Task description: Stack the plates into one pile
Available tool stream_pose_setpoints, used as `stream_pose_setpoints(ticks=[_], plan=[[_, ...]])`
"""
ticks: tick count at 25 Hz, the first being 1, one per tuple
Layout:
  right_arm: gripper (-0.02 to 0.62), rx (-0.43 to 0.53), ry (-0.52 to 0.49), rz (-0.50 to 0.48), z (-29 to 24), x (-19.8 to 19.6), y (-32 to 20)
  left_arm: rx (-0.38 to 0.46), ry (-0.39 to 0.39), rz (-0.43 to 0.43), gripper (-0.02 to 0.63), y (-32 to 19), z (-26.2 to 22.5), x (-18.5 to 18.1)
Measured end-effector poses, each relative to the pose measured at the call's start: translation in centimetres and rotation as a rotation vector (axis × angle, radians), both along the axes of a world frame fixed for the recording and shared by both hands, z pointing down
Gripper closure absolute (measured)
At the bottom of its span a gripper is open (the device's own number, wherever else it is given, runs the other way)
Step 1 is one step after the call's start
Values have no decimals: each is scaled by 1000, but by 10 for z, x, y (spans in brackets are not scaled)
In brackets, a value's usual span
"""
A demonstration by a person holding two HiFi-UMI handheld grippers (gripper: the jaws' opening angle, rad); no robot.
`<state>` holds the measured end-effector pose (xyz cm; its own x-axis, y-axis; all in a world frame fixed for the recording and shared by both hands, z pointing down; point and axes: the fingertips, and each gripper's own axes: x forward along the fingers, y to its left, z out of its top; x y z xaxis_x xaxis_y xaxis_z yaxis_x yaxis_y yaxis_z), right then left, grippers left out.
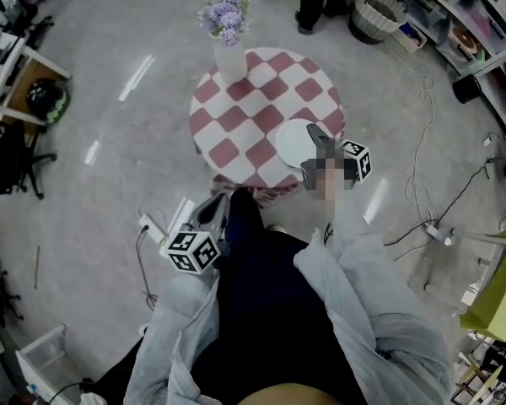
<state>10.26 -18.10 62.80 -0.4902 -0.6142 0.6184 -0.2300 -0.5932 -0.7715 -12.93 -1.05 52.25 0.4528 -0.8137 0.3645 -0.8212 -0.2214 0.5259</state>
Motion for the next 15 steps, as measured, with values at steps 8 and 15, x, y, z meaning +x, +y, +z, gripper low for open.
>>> stream_pose_setpoints(ticks=[8, 15], plan=[[2, 96, -18, -42, -28, 2, 0, 28, -38, 0, 595, 0, -14, 0], [3, 523, -101, -307, -141, -22, 24, 109, -86, 26, 597, -8, -46, 16]])
